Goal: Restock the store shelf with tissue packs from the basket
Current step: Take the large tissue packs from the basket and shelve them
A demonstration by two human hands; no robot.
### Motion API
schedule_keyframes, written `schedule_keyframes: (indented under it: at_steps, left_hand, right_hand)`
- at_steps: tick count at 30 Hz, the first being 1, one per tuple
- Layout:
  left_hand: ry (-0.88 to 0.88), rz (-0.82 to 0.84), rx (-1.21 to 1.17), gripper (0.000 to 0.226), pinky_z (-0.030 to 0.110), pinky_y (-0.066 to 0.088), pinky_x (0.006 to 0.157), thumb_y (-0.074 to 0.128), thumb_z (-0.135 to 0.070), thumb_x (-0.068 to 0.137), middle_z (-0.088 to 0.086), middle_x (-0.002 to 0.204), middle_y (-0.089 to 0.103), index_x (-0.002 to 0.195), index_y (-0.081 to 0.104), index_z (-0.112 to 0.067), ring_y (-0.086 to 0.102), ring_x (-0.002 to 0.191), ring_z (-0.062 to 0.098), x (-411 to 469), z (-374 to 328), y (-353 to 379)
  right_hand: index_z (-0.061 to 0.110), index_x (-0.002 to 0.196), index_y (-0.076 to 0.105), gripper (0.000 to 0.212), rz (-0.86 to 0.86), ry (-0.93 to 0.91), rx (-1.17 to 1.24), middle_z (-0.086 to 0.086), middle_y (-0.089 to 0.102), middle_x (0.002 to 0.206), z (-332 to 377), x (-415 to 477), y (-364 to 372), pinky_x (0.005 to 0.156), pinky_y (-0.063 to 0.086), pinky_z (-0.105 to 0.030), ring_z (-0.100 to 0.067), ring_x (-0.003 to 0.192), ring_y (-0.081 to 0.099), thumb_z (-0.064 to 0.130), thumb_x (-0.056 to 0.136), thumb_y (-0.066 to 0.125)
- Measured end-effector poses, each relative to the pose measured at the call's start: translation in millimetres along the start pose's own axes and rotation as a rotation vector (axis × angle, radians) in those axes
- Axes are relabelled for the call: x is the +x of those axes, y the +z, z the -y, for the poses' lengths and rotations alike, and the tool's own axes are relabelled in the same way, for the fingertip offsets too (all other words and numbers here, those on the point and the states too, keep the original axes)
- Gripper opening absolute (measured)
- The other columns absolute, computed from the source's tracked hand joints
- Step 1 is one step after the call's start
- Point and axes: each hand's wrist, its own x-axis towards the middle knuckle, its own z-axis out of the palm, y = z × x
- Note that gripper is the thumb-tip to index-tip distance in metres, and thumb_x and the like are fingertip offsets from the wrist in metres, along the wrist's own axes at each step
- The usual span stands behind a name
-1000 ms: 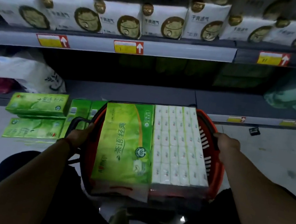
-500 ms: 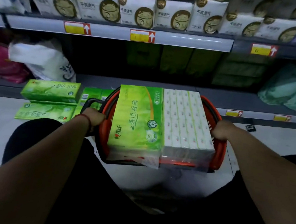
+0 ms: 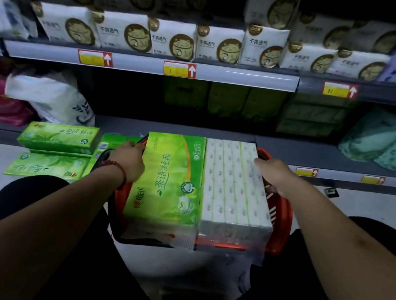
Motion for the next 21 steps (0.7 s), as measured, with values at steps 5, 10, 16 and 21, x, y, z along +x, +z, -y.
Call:
schedule_keyframes:
  at_steps: [5, 10, 16, 21]
  left_hand:
    - [0.101, 0.033, 0.068, 0.050, 0.050, 0.045, 0.105, 0.055, -0.012, 0.091, 0.023, 0.138, 0.048, 0.140, 0.044, -0.005, 0.050, 0.125, 0.044, 11.1, -39.5, -26.5]
    - [0.434, -0.001, -0.069, 0.049, 0.045, 0.039, 0.112, 0.049, -0.016, 0.099, 0.017, 0.146, 0.049, 0.148, 0.045, -0.011, 0.047, 0.135, 0.037, 16.7, -83.1, -13.1]
    - [0.482, -0.066, -0.012, 0.074, 0.049, 0.001, 0.128, 0.015, -0.062, 0.096, 0.010, 0.169, 0.019, 0.157, 0.037, -0.026, 0.008, 0.158, 0.030, -8.4, -115.0, 41.5]
    - [0.501, -0.105, -0.055, 0.083, 0.046, -0.004, 0.128, 0.003, -0.064, 0.090, 0.008, 0.170, 0.015, 0.157, 0.036, -0.028, 0.002, 0.158, 0.027, -8.8, -112.5, 48.8]
  right_hand:
    - [0.015, 0.096, 0.063, 0.039, 0.052, 0.029, -0.027, -0.006, 0.063, 0.095, 3.1, 3.0, 16.7, 0.077, 0.047, -0.037, -0.023, 0.080, 0.059, 0.052, 0.103, 0.051]
    - [0.028, 0.130, 0.058, 0.054, 0.217, 0.152, 0.140, 0.003, 0.059, 0.127, -6.9, 9.4, 14.5, 0.096, 0.043, -0.039, -0.025, 0.116, 0.057, 0.069, 0.096, 0.051]
    - [0.038, 0.135, 0.064, 0.071, 0.304, 0.176, 0.382, 0.007, 0.066, 0.136, -31.9, 12.5, 20.5, 0.105, 0.049, -0.045, -0.022, 0.120, 0.065, 0.075, 0.075, 0.074]
    - [0.029, 0.130, 0.068, 0.043, 0.451, 0.130, 0.589, -0.003, 0.075, 0.124, -37.0, 1.0, 15.7, 0.111, 0.046, -0.050, -0.026, 0.115, 0.072, 0.052, 0.093, 0.068]
